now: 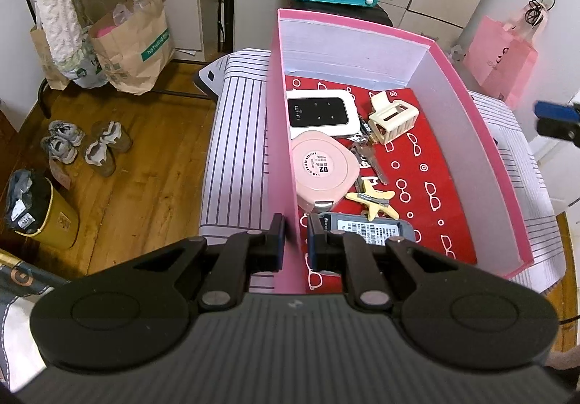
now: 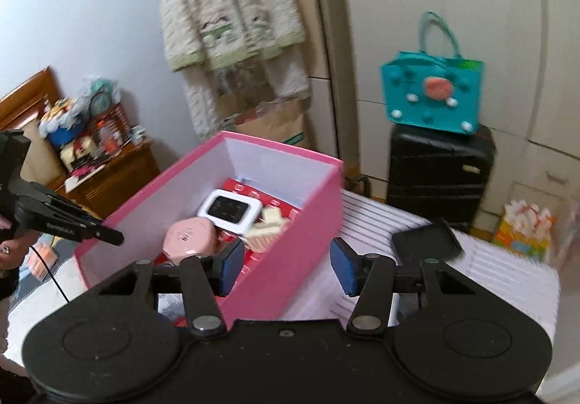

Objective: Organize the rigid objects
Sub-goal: 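Return the right gripper to the bed and grasp the second AA battery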

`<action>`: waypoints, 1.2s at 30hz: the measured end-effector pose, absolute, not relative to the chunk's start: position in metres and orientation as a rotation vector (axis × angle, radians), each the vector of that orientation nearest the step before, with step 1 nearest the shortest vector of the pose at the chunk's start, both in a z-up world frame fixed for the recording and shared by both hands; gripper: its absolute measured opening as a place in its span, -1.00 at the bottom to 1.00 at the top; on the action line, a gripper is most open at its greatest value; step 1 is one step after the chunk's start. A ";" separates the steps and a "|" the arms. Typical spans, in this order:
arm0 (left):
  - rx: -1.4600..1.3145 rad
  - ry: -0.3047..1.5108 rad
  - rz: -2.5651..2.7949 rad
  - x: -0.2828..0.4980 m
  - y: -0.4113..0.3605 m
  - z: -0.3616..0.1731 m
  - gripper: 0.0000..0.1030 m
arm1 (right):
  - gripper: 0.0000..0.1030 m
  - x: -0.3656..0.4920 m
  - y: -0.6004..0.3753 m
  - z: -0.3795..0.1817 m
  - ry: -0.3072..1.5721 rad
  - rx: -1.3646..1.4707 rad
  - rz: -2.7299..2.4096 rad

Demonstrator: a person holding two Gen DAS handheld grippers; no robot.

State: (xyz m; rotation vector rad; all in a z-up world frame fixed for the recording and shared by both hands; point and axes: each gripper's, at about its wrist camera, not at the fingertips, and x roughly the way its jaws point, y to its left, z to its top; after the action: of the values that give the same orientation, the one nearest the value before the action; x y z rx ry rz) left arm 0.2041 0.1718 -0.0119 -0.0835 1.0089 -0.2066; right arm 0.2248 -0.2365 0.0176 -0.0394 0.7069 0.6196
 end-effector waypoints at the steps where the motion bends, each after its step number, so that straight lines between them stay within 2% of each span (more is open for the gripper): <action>1: -0.079 1.009 -0.204 0.204 0.171 -0.012 -0.77 | 0.13 0.221 -0.243 0.013 0.706 -0.031 0.607; 12: -0.052 1.003 -0.176 0.202 0.163 -0.011 -0.77 | 0.13 0.213 -0.300 -0.073 0.785 0.281 0.388; 17: -0.041 1.009 -0.174 0.202 0.163 -0.009 -0.76 | 0.13 0.214 -0.302 -0.103 0.804 0.273 0.336; 20: -0.035 1.010 -0.173 0.202 0.162 -0.009 -0.76 | 0.03 0.211 -0.301 -0.110 0.805 0.268 0.362; 25: -0.035 1.012 -0.175 0.203 0.161 -0.009 -0.76 | -0.32 0.205 -0.286 -0.109 0.768 0.199 0.460; 32: -0.013 1.015 -0.182 0.203 0.159 -0.009 -0.76 | -0.55 0.217 -0.257 -0.114 0.767 0.020 0.422; 33: -0.010 1.015 -0.183 0.203 0.159 -0.010 -0.76 | -0.73 0.216 -0.253 -0.114 0.764 -0.020 0.403; 34: -0.008 1.015 -0.184 0.203 0.159 -0.009 -0.76 | -0.78 0.216 -0.249 -0.113 0.765 -0.058 0.388; 36: -0.009 1.016 -0.187 0.203 0.160 -0.009 -0.76 | -0.80 0.216 -0.248 -0.111 0.779 -0.074 0.390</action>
State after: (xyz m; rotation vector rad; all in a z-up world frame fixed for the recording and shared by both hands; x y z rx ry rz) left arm 0.2028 0.1602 -0.0094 -0.0086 1.0157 -0.1871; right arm 0.2156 -0.2484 -0.1112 -0.0744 0.7792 0.3896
